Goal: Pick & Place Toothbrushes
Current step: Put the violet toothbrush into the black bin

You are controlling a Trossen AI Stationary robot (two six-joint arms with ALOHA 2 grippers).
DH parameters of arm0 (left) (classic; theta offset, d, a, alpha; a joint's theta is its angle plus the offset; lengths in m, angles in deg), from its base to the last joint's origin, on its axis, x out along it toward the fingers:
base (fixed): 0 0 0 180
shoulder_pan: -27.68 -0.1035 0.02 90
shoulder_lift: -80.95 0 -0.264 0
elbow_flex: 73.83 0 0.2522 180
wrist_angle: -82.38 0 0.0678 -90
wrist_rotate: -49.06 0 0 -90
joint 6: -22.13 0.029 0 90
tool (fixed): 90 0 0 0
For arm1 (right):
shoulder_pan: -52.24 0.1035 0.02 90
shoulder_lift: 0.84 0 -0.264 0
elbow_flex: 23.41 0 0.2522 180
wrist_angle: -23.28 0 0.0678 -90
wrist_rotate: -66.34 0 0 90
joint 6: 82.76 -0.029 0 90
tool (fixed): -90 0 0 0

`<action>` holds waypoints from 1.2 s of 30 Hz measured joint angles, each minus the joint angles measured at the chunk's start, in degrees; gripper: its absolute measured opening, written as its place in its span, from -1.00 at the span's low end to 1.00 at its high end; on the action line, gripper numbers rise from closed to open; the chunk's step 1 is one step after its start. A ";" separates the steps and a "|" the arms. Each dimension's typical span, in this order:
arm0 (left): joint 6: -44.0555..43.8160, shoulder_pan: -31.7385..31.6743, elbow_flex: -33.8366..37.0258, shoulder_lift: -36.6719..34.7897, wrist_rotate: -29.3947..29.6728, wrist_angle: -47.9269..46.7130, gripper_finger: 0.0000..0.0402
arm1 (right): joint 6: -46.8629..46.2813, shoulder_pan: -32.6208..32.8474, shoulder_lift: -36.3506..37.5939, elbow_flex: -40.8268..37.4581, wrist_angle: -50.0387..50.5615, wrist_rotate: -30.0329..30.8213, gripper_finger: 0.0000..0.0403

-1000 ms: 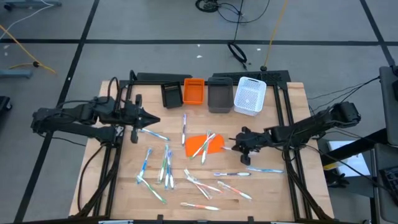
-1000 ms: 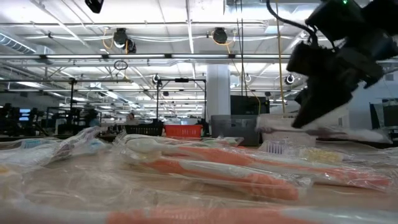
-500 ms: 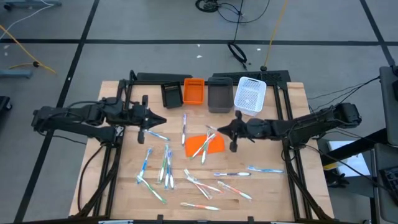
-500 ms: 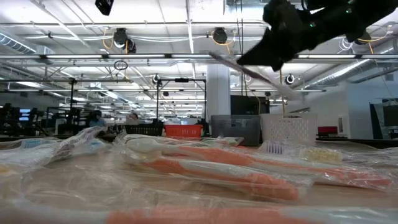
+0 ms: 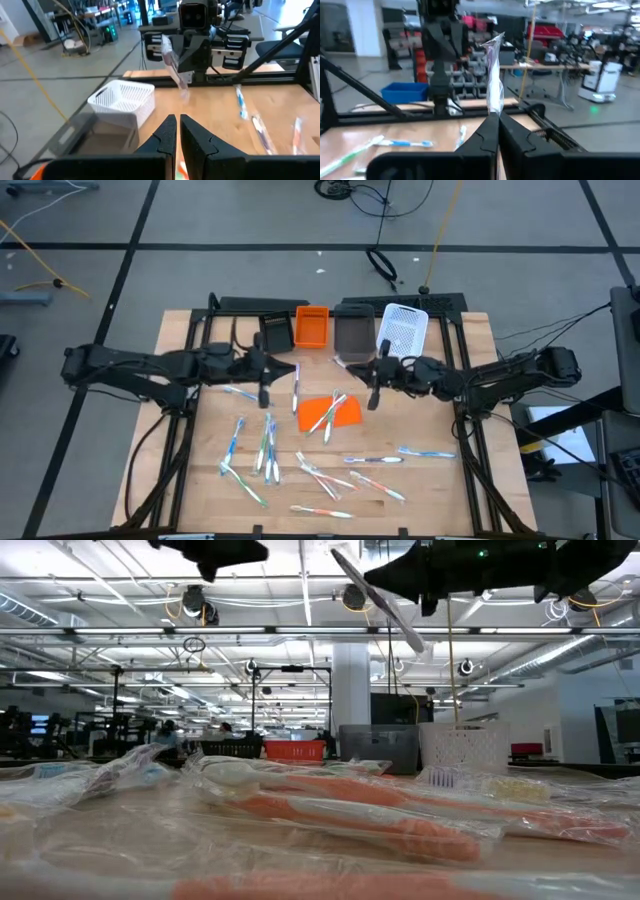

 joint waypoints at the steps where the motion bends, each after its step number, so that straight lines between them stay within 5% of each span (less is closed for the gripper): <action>1: 0.09 0.01 0.00 1.42 0.01 1.83 -0.87 | 0.00 -0.37 0.00 0.00 -0.57 -0.74 -1.00; 6: 0.21 0.00 0.00 7.68 -0.29 9.43 -0.76 | 0.01 -1.58 -0.02 0.00 -1.33 -2.08 -1.00; 21: -5.34 -0.31 0.00 20.99 3.18 30.02 0.25 | 1.51 -2.29 0.00 0.00 -2.24 -2.14 -1.00; 36: -15.42 -3.24 -0.49 34.78 -1.21 54.35 0.33 | 2.97 -2.68 0.02 0.00 -4.77 -2.03 -1.00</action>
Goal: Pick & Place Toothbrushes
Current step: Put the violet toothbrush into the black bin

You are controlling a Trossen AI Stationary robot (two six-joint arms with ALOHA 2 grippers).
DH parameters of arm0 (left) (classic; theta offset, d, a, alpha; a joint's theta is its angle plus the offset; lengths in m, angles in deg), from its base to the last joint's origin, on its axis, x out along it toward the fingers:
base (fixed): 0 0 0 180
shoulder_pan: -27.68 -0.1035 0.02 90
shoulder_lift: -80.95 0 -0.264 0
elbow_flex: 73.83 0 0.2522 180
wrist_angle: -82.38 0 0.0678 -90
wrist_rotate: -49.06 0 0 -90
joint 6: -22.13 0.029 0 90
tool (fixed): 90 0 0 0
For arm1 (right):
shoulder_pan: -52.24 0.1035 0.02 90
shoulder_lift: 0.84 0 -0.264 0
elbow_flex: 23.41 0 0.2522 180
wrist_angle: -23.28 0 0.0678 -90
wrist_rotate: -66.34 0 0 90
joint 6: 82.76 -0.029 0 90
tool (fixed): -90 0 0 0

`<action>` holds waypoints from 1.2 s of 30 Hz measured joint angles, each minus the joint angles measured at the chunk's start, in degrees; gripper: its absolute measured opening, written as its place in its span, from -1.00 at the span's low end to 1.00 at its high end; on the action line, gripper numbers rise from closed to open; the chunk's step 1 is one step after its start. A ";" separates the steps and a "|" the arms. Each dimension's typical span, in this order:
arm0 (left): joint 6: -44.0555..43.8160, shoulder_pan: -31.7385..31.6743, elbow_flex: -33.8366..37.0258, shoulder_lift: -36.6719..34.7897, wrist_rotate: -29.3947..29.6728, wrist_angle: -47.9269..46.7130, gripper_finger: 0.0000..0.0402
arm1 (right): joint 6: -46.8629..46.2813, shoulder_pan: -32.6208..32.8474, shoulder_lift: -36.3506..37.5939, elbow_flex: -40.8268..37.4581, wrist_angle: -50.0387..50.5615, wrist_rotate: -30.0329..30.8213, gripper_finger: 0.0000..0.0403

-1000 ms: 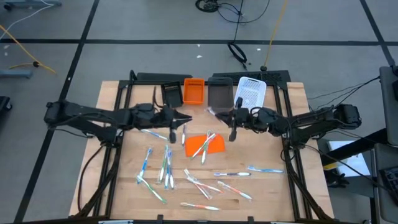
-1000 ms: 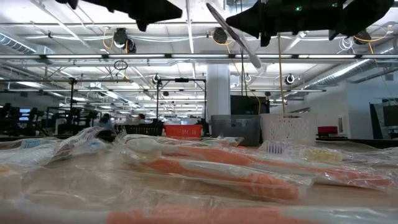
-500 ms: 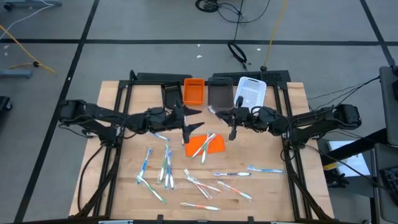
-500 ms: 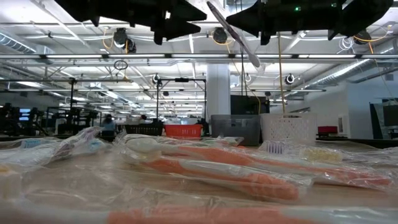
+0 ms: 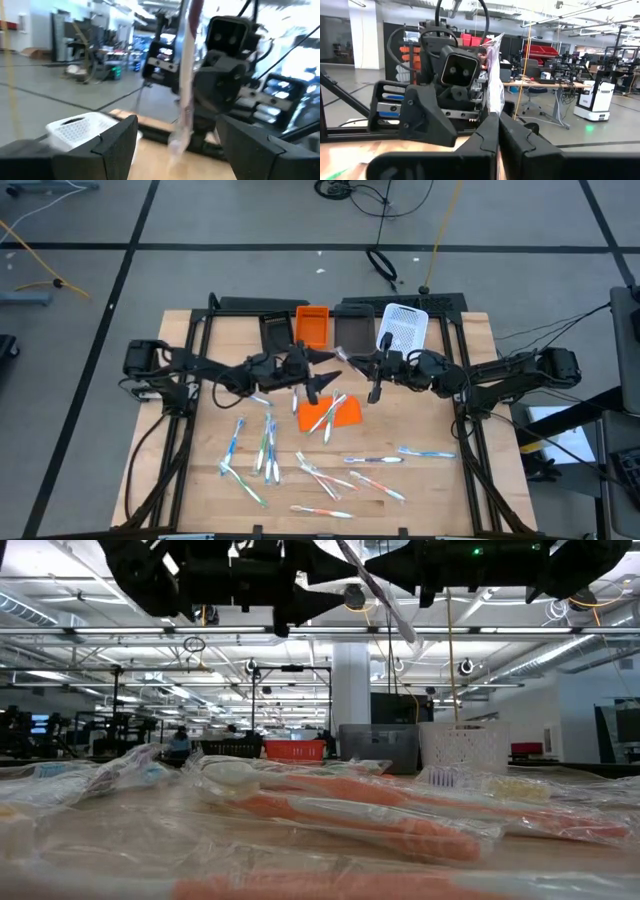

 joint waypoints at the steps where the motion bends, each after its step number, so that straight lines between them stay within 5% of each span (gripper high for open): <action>1: -0.54 -0.10 -0.32 0.79 -0.58 0.78 0.32 | 0.03 0.00 0.00 0.00 -0.04 0.00 -1.00; 12: -0.31 -0.06 -10.30 9.33 -4.55 -1.70 0.27 | 0.84 0.00 -0.02 0.00 -0.05 0.07 -1.00; 25: -0.19 -0.13 -11.14 9.35 -4.63 -3.78 0.26 | 1.12 -0.28 -0.02 0.00 -0.03 0.09 -1.00; 36: 0.31 -0.13 -11.14 9.35 -4.58 -3.78 -0.43 | 1.11 -0.26 -0.02 0.00 0.16 0.02 -1.00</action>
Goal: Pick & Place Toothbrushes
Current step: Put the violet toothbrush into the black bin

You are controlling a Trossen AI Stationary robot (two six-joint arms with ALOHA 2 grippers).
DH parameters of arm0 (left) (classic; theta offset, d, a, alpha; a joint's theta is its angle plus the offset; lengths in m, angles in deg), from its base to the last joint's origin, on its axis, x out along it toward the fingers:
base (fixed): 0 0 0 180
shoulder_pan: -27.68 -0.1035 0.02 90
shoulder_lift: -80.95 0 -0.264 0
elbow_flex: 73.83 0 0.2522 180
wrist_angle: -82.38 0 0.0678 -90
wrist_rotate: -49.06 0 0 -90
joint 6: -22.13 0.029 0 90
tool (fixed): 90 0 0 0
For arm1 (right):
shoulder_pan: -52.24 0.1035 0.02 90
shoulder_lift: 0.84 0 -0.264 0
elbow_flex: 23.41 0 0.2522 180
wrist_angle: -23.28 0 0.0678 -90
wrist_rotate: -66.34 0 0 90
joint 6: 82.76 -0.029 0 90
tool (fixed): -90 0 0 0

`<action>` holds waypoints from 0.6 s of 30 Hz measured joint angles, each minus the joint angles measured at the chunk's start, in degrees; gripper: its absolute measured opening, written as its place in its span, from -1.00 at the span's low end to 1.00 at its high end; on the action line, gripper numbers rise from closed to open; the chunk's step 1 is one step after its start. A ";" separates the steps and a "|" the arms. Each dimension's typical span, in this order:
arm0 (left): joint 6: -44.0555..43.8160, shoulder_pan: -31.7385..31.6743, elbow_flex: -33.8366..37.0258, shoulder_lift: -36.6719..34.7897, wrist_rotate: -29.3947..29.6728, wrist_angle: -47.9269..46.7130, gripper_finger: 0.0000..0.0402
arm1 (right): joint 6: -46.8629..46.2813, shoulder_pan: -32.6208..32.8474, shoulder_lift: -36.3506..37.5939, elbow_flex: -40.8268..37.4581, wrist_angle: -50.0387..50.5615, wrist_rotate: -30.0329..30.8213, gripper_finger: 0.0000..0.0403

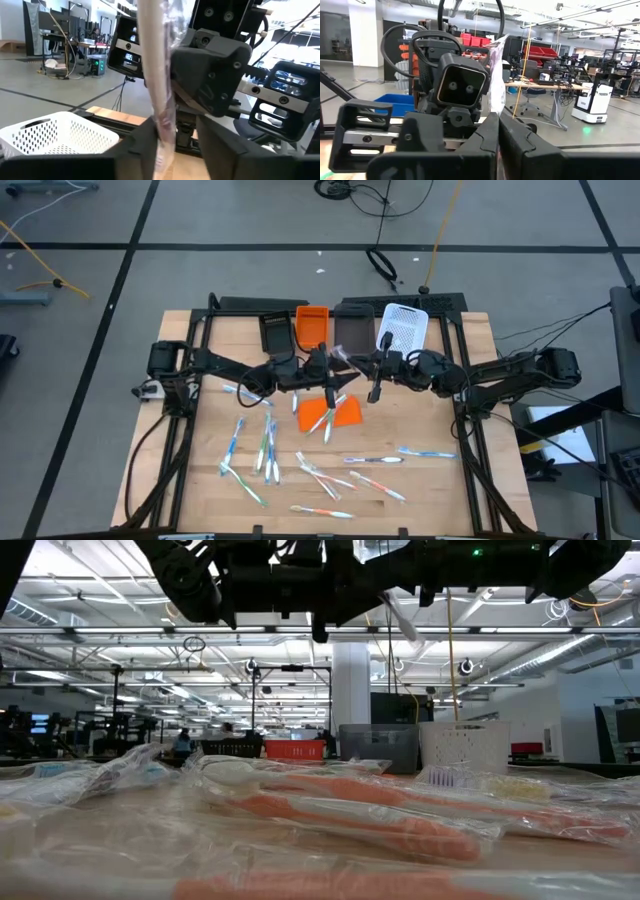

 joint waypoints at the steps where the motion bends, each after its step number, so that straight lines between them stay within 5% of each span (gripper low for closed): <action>1: 0.27 -0.01 -0.01 0.00 0.03 0.00 -0.50 | -0.01 0.00 0.00 0.00 0.14 0.01 -1.00; 9: 1.65 -0.11 0.00 0.00 0.36 -0.02 -0.94 | -0.03 0.04 0.00 0.00 0.20 -0.26 -1.00; 18: 1.16 -1.23 -0.01 -0.15 -0.74 -2.71 -0.96 | -0.01 0.02 -0.07 -0.07 0.69 0.12 -1.00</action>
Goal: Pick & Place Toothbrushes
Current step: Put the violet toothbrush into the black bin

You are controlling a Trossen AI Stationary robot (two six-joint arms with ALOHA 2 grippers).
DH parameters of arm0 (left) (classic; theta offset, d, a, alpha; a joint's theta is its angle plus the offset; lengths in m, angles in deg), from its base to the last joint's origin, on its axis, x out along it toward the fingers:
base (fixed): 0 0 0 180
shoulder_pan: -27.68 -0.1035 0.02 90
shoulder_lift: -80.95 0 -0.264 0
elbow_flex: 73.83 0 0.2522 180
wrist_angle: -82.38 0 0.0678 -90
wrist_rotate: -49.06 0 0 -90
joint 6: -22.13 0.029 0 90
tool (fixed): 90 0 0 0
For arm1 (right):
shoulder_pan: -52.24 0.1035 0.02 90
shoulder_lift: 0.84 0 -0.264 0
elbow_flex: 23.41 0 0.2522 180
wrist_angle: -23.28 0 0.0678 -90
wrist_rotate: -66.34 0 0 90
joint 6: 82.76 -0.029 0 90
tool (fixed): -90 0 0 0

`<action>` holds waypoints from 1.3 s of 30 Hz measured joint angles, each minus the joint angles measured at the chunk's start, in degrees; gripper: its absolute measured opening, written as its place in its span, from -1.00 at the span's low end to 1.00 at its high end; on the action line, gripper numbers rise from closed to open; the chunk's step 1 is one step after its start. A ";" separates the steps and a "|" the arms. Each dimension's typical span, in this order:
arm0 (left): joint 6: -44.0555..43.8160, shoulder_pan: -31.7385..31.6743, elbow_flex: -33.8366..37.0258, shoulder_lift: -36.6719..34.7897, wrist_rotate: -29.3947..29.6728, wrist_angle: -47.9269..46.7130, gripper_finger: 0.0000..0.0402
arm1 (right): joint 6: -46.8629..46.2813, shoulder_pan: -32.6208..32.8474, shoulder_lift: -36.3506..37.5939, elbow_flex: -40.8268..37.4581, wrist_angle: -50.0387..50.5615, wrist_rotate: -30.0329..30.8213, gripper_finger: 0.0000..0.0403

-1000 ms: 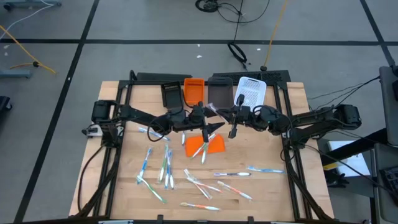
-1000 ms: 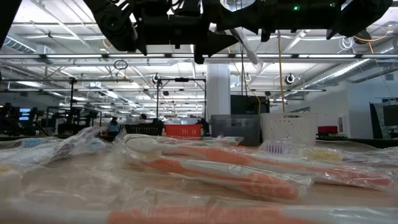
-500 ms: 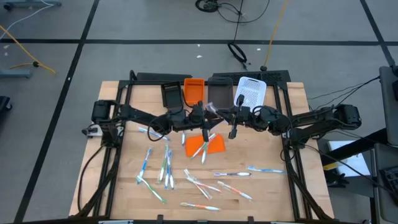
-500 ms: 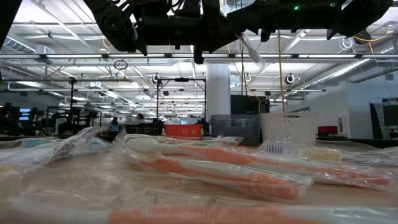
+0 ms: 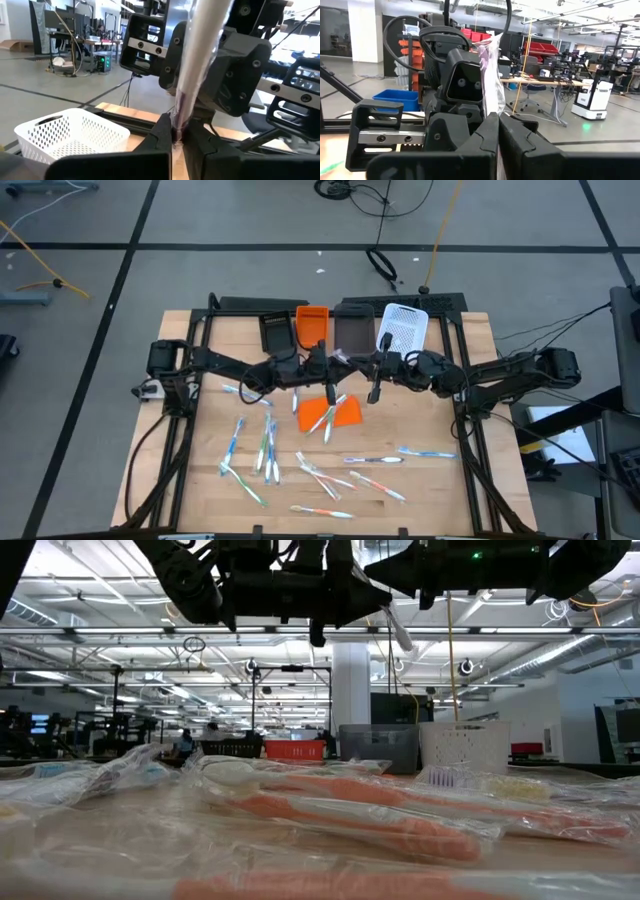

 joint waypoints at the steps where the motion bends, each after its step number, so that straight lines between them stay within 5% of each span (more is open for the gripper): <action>1: -0.38 -0.07 0.00 0.00 -0.39 0.00 -0.95 | 0.04 0.00 0.00 0.00 0.00 0.02 -1.00; 9: 0.74 -0.86 0.15 -6.27 -0.56 -13.93 -0.95 | 1.56 -0.15 1.53 0.02 2.89 3.46 -0.66; 19: 6.94 -1.85 0.14 -20.65 13.37 -39.54 -0.96 | -0.01 -0.39 3.23 0.02 9.11 3.23 -0.10; 27: 5.75 -8.33 0.14 -28.21 20.64 -54.33 -0.93 | -4.42 -0.35 3.21 0.02 14.18 2.79 -0.07; 39: 1.67 -21.87 0.24 -26.69 18.26 -61.97 -0.96 | -6.29 0.50 3.21 0.02 17.60 2.79 -0.08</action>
